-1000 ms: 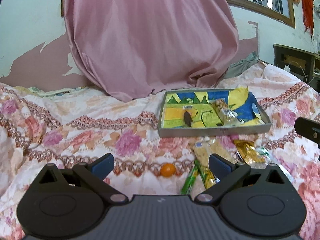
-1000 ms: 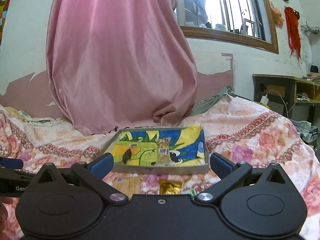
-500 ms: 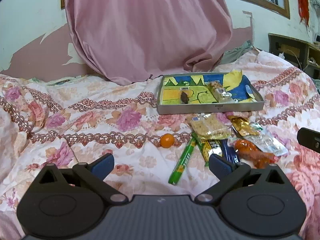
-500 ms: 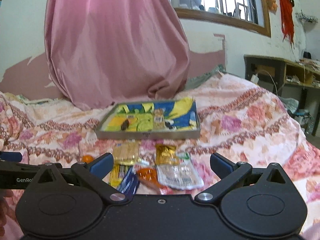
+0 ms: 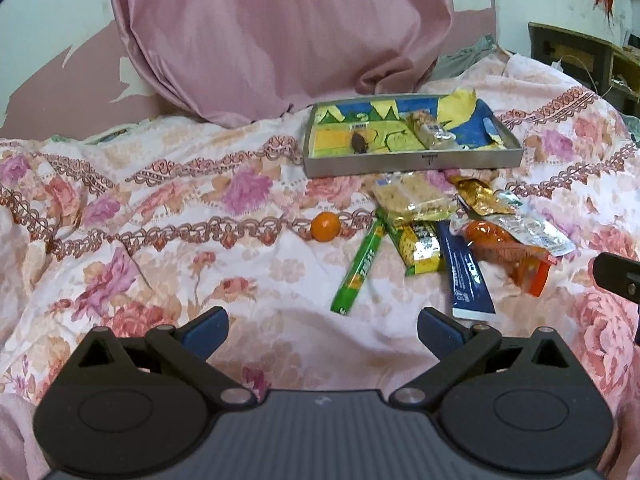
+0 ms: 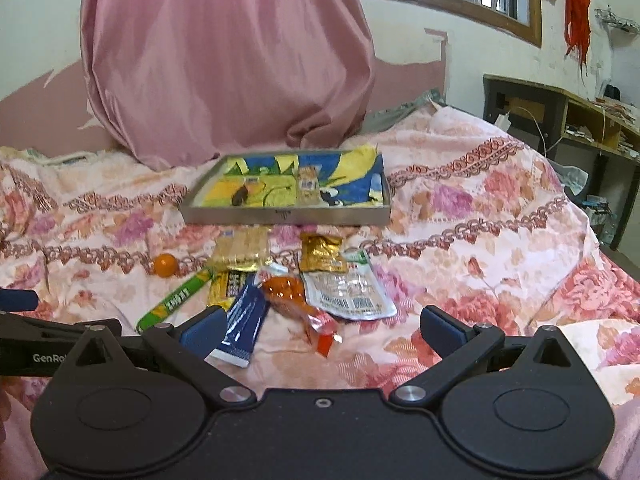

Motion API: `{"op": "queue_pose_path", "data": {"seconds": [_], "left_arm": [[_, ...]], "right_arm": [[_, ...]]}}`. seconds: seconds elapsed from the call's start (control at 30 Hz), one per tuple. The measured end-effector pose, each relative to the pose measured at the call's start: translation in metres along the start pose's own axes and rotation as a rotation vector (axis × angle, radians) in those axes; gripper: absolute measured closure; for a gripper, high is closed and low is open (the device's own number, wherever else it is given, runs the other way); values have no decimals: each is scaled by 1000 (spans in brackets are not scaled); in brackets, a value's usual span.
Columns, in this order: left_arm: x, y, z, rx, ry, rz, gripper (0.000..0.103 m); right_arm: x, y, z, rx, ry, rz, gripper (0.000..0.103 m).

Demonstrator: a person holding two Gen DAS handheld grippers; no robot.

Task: Organize snacks
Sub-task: 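Withdraw both tools from the tray back toward the remaining snacks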

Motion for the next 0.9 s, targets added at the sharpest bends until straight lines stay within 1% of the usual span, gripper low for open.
{"op": "queue_pose_path", "data": {"seconds": [0.2,0.47,0.73,0.9], "left_arm": [[9,3,-5,0,56,5,1],[21,6,-10,-5,126,3,1],[33,9,-14,-25,196,-9,1],[38,11,-9,11,212,-12,1]], "right_arm": [[9,2,-6,-16,50,-4,1],[16,12,-11,-65,87,11,1],[24,19,-15,-74,128,43,1],[31,28,-18,-86,160,79,1]]}}
Point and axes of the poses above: each gripper's, at about its wrist camera, not at the fingertips, and x roughly the way its jaws point, y to its left, z to its top, the point moved 9 cm from there along x, roughly the way its jaws point, and after that the axes turned 1 degree about -z, right-handed, at the moved point
